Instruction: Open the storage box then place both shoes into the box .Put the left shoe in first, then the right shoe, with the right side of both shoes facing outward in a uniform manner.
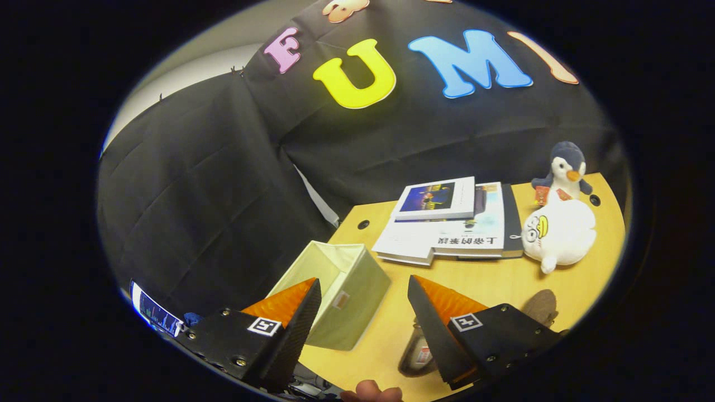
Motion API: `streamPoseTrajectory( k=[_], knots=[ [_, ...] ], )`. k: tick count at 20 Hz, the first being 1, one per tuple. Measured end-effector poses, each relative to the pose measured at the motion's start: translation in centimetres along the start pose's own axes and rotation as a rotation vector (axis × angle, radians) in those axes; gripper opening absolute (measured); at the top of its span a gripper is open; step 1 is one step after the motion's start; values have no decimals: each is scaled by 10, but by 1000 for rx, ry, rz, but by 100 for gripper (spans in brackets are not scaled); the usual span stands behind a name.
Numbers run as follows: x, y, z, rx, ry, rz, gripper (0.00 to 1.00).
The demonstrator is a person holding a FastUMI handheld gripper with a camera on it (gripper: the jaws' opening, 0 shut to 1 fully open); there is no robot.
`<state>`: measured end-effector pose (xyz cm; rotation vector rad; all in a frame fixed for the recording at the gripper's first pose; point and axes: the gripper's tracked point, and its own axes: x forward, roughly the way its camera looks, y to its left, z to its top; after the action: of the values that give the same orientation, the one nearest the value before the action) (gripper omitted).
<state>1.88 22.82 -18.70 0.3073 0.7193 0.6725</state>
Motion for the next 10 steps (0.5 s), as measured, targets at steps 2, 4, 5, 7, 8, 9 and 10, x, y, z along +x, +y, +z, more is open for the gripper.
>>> streamPoseTrajectory(
  k=[2, 4, 5, 7, 8, 9, 10],
  knots=[
    [-4, -22, -16, 2, 23, -51, 95],
    [-2, -42, -35, 7, 59, -96, 95],
    [0, -51, -46, 13, 79, -117, 95],
    [3, -69, -69, 4, 127, -161, 95],
    [4, -76, -79, 2, 149, -179, 95],
    [5, -78, -89, 12, 168, -181, 95],
    [8, -82, -99, 19, 187, -187, 95]
  ],
)
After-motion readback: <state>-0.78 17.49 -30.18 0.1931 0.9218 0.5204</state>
